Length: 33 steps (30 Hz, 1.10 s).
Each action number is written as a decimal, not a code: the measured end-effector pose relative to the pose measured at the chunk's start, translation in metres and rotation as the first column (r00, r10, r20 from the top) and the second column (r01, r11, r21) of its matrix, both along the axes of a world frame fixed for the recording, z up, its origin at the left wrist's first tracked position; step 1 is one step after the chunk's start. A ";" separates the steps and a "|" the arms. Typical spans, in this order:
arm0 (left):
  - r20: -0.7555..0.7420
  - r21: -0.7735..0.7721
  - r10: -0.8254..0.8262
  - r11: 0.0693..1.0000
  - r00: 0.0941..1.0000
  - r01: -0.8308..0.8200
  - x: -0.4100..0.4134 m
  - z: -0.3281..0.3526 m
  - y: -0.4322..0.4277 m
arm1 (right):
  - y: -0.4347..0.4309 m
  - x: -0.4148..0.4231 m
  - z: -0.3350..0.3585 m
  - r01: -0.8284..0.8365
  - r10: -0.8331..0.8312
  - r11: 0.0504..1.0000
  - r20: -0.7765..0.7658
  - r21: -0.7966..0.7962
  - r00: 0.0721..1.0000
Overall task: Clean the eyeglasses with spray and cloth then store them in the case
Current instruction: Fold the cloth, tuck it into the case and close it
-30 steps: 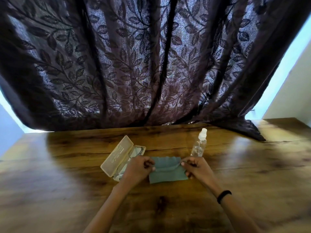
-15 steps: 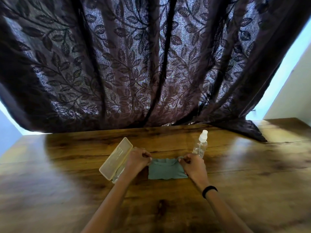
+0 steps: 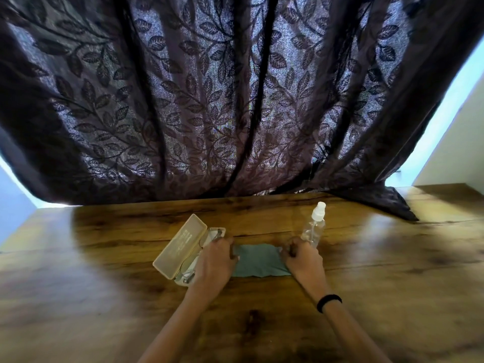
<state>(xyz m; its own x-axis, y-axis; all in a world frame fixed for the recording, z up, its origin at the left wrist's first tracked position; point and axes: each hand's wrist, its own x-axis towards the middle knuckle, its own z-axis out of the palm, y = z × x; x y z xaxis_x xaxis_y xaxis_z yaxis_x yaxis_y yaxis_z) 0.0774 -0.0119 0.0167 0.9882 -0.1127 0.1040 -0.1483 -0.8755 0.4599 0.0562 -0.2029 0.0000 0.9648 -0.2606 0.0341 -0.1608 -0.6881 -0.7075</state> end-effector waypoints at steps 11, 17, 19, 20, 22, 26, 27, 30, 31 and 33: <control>0.041 0.059 -0.313 0.949 0.949 0.310 -0.043 -0.021 0.016 | -0.015 -0.039 -0.006 -0.322 0.352 0.916 0.095 -0.239 0.931; 0.064 0.224 -0.351 0.917 0.934 0.330 -0.041 -0.023 0.014 | -0.021 -0.043 -0.009 -0.394 0.472 0.824 0.110 -0.406 0.875; 0.067 0.264 -0.361 0.905 0.930 0.332 -0.040 -0.025 0.014 | -0.020 -0.044 -0.008 -0.374 0.470 0.821 0.140 -0.431 0.872; 0.073 0.279 -0.365 0.901 0.928 0.333 -0.040 -0.025 0.014 | -0.020 -0.044 -0.008 -0.365 0.468 0.821 0.152 -0.439 0.871; 0.079 0.297 -0.373 0.894 0.924 0.336 -0.041 -0.027 0.016 | -0.018 -0.044 -0.008 -0.362 0.472 0.815 0.157 -0.453 0.867; 0.087 0.312 -0.377 0.889 0.922 0.334 -0.044 -0.030 0.018 | -0.017 -0.043 -0.007 -0.367 0.488 0.810 0.178 -0.458 0.854; 0.091 0.312 -0.384 0.887 0.919 0.339 -0.045 -0.029 0.018 | -0.017 -0.044 -0.007 -0.367 0.486 0.815 0.184 -0.449 0.854; 0.088 0.326 -0.407 0.874 0.909 0.360 -0.051 -0.026 0.021 | -0.019 -0.047 -0.009 -0.374 0.466 0.836 0.161 -0.401 0.870; 0.088 0.331 -0.413 0.870 0.907 0.364 -0.052 -0.026 0.022 | -0.020 -0.048 -0.010 -0.377 0.461 0.838 0.144 -0.394 0.876; 0.093 0.339 -0.419 0.866 0.903 0.367 -0.053 -0.025 0.023 | -0.021 -0.050 -0.012 -0.378 0.454 0.840 0.124 -0.390 0.882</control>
